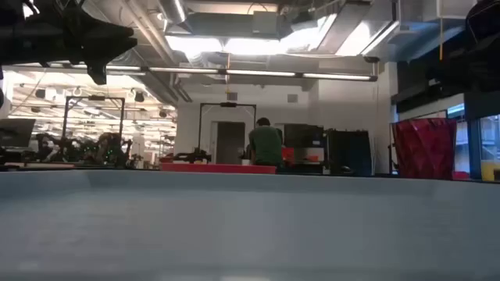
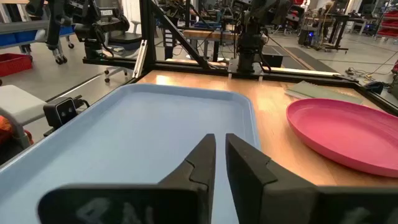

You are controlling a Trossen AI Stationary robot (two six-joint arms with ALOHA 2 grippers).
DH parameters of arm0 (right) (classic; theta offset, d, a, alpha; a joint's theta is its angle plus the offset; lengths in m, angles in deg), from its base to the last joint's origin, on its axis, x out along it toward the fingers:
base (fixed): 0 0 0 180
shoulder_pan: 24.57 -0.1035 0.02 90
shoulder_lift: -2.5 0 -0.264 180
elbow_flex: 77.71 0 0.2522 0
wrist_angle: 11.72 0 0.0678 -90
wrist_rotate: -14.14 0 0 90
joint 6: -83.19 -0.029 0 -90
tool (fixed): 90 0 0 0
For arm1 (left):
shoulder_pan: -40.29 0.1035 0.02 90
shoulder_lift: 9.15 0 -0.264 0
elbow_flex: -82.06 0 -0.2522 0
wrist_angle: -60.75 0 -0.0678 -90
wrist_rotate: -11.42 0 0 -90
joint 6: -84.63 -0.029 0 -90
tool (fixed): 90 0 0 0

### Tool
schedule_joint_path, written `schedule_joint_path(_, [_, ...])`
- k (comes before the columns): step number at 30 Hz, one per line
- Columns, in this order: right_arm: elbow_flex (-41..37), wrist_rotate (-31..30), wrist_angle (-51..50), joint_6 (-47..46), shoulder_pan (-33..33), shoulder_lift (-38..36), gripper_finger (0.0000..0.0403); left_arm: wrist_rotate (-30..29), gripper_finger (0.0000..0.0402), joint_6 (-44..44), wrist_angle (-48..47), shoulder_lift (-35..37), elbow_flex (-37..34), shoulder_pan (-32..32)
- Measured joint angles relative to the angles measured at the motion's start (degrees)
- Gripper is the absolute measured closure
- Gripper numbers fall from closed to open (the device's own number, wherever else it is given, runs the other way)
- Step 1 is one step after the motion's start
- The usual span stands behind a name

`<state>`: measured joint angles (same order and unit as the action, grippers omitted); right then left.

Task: Pick and place plate/cup/fork/spoon on tray

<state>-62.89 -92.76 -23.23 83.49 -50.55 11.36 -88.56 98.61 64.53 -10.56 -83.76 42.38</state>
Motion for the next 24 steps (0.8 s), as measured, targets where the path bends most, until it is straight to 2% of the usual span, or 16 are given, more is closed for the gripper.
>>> schedule_joint_path(24, [0.00,-0.03,0.01,1.73,0.01,0.01,0.0360,0.00,0.0314,0.00,0.00,0.00,-0.01,0.00])
